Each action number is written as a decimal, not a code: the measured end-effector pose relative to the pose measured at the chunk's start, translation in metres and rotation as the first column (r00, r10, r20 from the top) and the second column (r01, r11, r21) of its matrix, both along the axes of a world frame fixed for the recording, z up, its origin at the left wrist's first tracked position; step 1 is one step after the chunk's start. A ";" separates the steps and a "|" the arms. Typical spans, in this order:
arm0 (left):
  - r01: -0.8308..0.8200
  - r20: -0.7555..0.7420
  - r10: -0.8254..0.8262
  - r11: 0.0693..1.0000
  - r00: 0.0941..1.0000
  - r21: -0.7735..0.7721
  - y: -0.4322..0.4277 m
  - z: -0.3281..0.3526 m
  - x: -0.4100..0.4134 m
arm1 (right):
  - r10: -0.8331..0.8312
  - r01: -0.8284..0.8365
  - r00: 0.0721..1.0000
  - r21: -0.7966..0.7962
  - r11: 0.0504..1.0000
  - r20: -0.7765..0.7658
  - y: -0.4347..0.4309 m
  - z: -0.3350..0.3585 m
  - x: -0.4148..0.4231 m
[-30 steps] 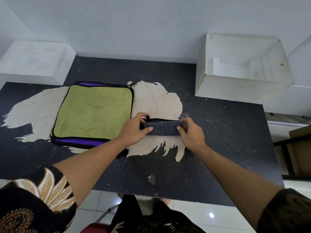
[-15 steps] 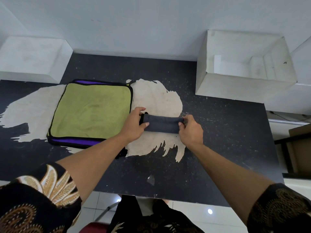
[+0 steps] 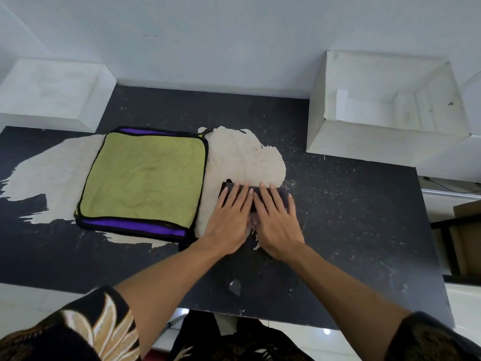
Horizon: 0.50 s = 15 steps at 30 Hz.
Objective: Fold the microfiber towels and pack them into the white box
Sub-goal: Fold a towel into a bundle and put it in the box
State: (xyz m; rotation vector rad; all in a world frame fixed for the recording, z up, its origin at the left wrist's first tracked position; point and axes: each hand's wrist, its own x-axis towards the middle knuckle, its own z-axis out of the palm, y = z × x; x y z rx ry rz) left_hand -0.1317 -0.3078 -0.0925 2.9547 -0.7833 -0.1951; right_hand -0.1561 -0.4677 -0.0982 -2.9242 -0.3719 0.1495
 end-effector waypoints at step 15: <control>0.013 -0.158 0.026 0.970 0.987 0.241 0.023 0.001 0.024 | 0.043 -0.077 0.973 -0.141 0.987 -0.229 -0.013 0.005 0.015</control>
